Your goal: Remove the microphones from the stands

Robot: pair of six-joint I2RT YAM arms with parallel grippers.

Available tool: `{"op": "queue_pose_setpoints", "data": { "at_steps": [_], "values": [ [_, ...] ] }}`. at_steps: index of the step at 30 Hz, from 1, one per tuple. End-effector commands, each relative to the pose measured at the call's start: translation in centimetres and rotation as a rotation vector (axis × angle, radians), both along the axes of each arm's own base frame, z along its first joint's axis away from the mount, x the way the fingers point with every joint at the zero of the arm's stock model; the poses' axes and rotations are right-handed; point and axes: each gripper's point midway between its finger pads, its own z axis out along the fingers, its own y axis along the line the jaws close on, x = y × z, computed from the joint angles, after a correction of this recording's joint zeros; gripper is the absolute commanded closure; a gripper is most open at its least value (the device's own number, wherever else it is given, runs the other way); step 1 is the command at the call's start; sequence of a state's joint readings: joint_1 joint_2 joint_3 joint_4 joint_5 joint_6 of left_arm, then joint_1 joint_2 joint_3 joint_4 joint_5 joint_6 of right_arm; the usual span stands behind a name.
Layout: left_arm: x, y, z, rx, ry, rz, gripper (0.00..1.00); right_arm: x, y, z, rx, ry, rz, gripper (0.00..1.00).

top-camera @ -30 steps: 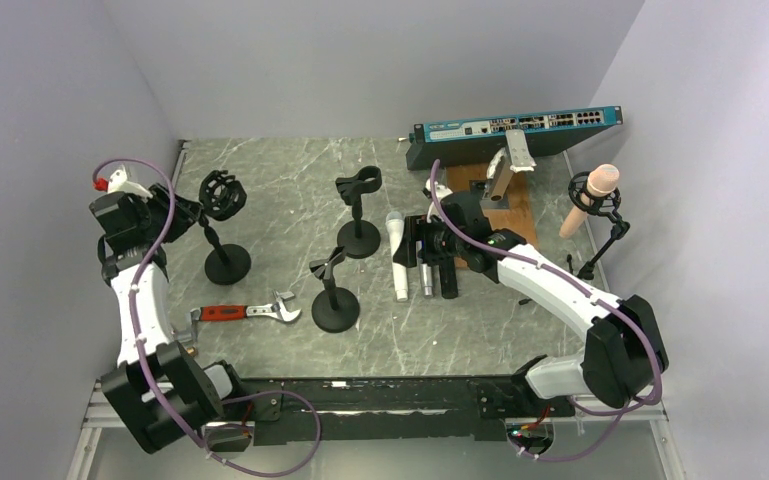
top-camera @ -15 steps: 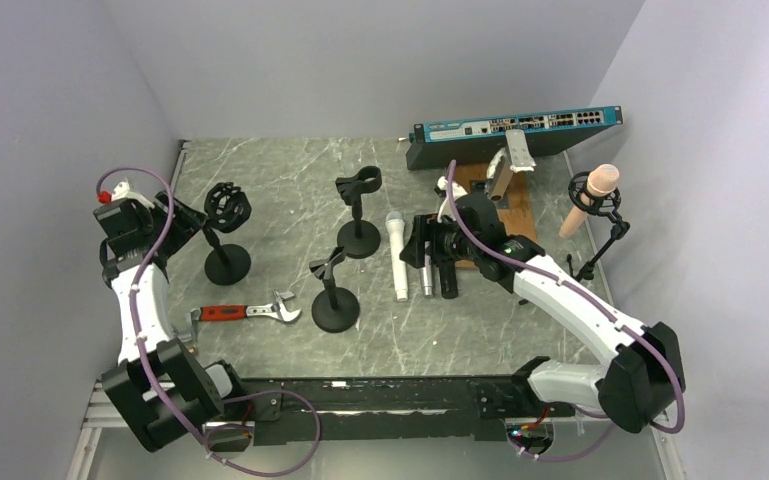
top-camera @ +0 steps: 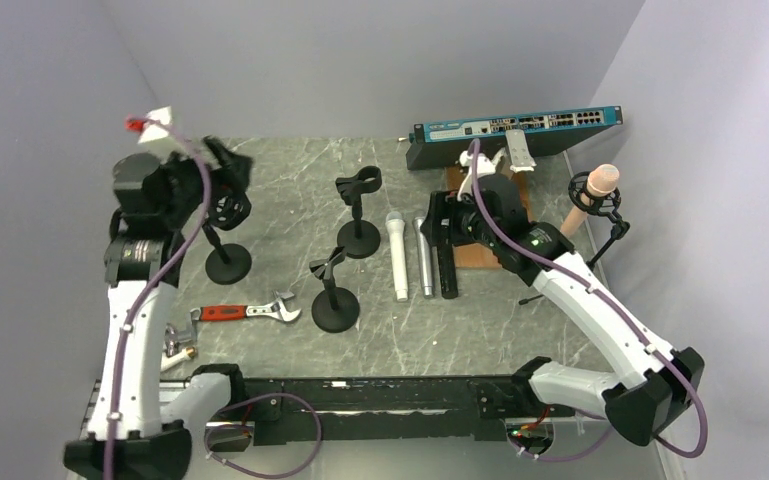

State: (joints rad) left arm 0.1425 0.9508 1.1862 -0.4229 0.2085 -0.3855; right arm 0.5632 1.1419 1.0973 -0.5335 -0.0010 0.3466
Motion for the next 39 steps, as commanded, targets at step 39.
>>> {"op": "queue_pose_setpoints", "data": {
  "at_steps": [39],
  "values": [
    [-6.2,-16.7,4.7,0.18,-0.295,-0.645,0.01,2.1,-29.4,13.4,-0.323,-0.273,-1.054,0.05]
  ]
}}
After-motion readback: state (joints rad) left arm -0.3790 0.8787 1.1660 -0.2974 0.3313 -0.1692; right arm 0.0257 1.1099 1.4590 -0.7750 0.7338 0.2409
